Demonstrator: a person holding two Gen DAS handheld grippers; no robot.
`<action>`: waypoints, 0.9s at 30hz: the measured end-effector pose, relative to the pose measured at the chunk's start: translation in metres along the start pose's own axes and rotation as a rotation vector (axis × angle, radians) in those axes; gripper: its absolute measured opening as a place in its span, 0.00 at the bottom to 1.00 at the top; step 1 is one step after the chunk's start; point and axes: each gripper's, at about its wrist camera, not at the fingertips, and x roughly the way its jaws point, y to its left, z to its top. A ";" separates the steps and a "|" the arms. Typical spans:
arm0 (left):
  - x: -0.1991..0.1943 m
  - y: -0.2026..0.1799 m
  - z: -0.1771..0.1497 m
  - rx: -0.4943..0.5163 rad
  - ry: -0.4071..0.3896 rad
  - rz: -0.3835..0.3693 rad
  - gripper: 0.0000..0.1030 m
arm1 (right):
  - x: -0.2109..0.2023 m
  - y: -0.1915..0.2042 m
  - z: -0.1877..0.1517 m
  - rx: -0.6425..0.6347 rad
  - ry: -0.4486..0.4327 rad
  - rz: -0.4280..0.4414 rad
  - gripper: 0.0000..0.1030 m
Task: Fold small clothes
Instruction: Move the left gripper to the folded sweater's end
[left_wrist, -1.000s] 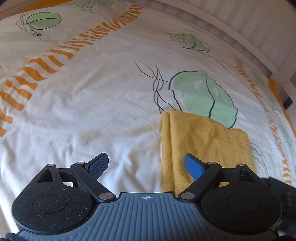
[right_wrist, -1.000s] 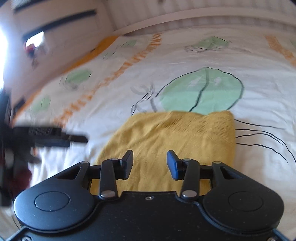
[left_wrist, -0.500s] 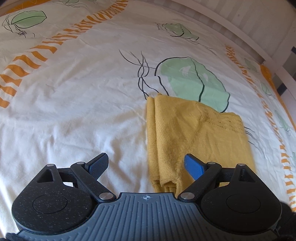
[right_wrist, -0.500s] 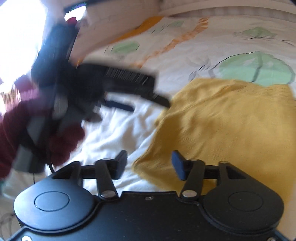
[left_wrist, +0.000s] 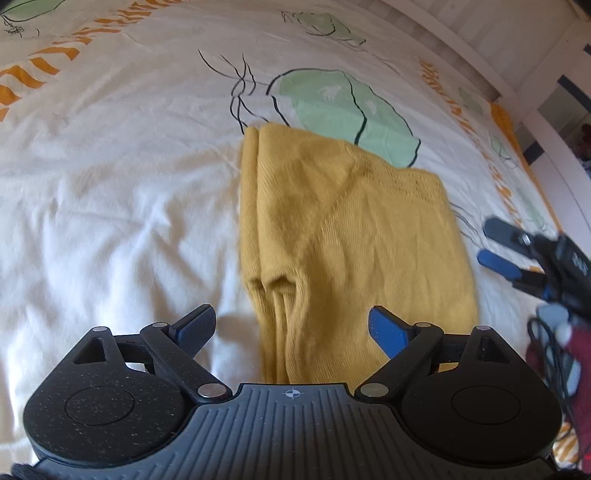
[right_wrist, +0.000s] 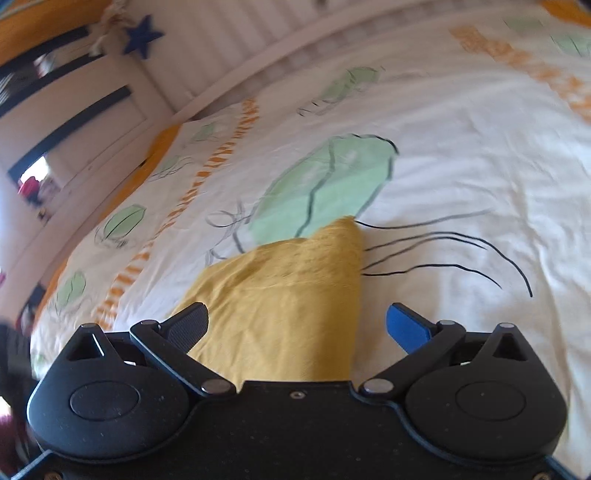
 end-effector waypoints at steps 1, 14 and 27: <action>0.002 -0.001 -0.003 -0.010 0.008 -0.001 0.88 | 0.005 -0.004 0.002 0.014 0.012 0.004 1.00; 0.039 -0.027 0.000 0.059 -0.042 0.015 0.99 | 0.064 -0.021 0.008 0.096 0.161 0.229 1.00; 0.032 -0.015 -0.006 -0.139 0.016 -0.242 0.96 | 0.063 -0.021 0.004 0.007 0.176 0.332 1.00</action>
